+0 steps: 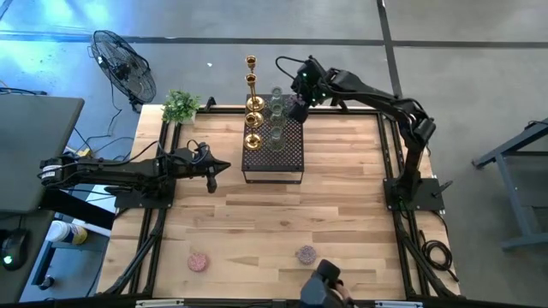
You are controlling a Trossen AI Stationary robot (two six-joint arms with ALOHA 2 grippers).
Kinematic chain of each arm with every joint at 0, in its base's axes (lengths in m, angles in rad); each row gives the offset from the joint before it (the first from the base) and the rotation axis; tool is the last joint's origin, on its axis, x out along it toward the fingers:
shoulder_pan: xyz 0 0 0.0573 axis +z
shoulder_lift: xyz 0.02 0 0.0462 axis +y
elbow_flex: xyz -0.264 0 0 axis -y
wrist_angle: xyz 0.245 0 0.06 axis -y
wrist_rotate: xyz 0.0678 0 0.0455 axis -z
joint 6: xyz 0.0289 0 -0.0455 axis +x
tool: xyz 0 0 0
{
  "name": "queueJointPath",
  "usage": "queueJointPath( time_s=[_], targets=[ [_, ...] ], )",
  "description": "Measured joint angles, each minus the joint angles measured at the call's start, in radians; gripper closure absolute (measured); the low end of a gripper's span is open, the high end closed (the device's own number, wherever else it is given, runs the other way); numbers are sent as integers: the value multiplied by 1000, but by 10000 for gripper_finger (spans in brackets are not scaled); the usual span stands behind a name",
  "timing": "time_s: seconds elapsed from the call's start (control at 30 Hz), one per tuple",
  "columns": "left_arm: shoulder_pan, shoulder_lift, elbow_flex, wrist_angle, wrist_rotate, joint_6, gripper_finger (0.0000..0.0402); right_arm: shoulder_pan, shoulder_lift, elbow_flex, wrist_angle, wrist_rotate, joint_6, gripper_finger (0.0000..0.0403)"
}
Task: Pick & Place candle stick holders
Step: Put the black and red candle on the shelf
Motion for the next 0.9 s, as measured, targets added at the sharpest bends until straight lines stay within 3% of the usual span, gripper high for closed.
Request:
queueJointPath(
  time_s=[0.9],
  targets=[
    [0,0,0,0,0,0,392,-7,42,-7,49,-2,-26,113]
  ],
)
